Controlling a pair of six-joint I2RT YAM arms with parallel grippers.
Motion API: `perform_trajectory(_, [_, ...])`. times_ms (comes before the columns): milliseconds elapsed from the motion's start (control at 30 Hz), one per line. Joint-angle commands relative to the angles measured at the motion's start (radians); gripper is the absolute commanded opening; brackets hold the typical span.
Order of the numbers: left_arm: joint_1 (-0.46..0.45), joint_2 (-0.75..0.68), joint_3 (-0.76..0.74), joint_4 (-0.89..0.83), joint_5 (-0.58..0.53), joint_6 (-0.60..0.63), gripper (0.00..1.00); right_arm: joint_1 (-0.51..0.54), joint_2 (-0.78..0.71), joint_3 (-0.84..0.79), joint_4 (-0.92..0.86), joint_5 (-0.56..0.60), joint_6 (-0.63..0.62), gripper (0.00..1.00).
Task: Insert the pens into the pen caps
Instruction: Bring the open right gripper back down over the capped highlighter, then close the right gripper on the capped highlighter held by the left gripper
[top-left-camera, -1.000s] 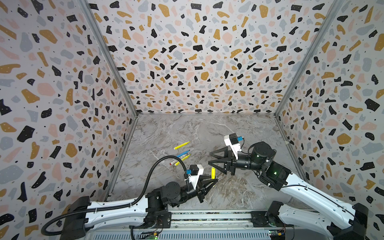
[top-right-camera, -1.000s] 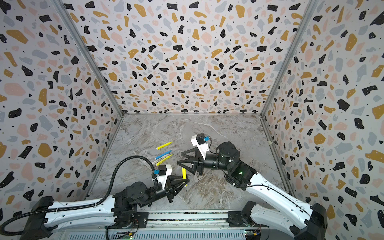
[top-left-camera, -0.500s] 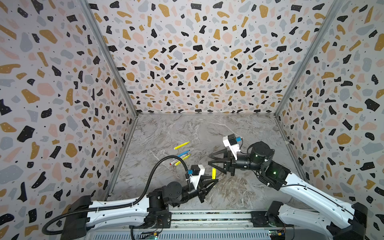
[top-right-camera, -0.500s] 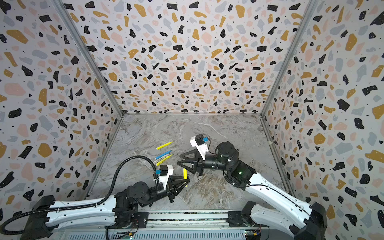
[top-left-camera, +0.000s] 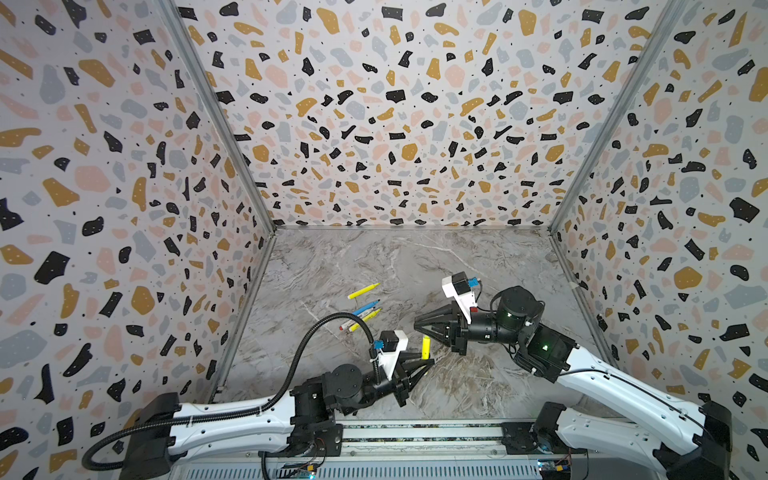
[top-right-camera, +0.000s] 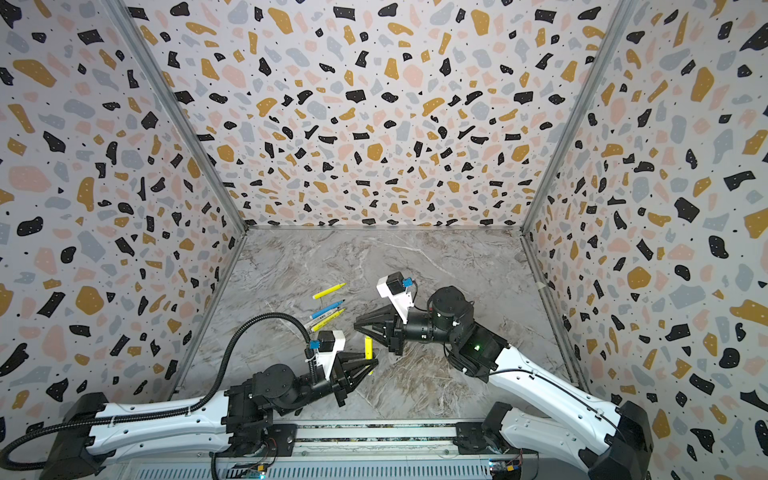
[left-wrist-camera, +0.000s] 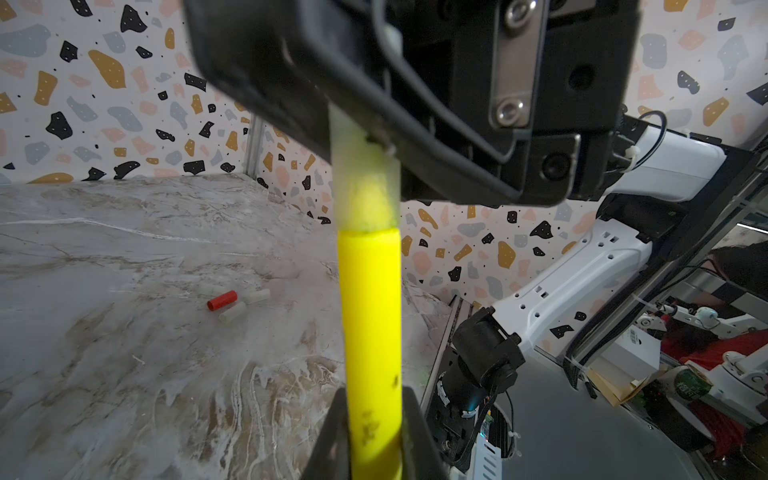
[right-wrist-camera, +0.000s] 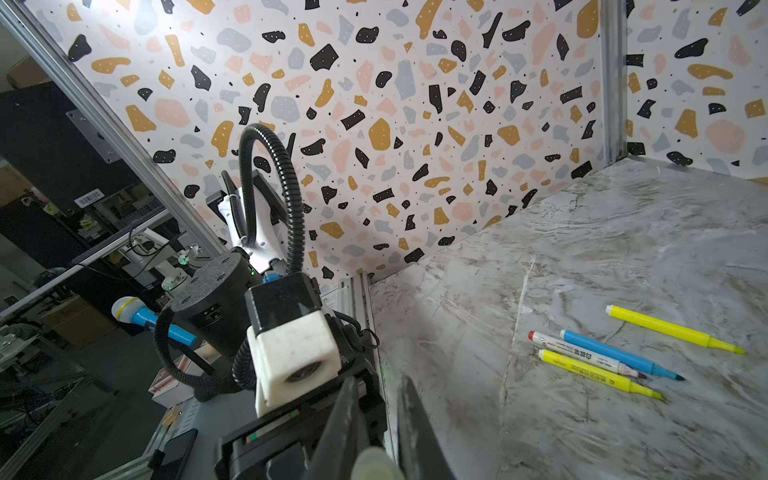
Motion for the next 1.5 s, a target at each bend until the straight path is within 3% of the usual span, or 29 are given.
perform_trajectory(0, [0.004,-0.067,0.042,0.112,-0.036,0.026,0.0,0.028,-0.023,-0.094,-0.023,0.001,-0.001,0.0])
perform_trajectory(433, [0.015,-0.077,0.108,0.105,-0.027,0.077,0.0,0.175,-0.032,-0.291,0.04,0.116,0.074,0.0])
perform_trajectory(567, [0.031,-0.081,0.116,0.148,0.026,0.082,0.0,0.199,-0.016,-0.304,0.05,0.117,0.076,0.0])
perform_trajectory(867, [0.093,-0.123,0.125,0.174,0.124,0.071,0.0,0.2,-0.008,-0.312,-0.006,0.134,0.049,0.0])
perform_trajectory(1200, [0.115,-0.15,0.121,0.155,0.086,0.069,0.0,0.21,-0.008,-0.302,-0.078,0.244,0.076,0.0])
perform_trajectory(1467, [0.119,-0.123,0.127,0.115,0.11,0.089,0.0,0.213,-0.038,-0.303,-0.066,0.228,0.073,0.0])
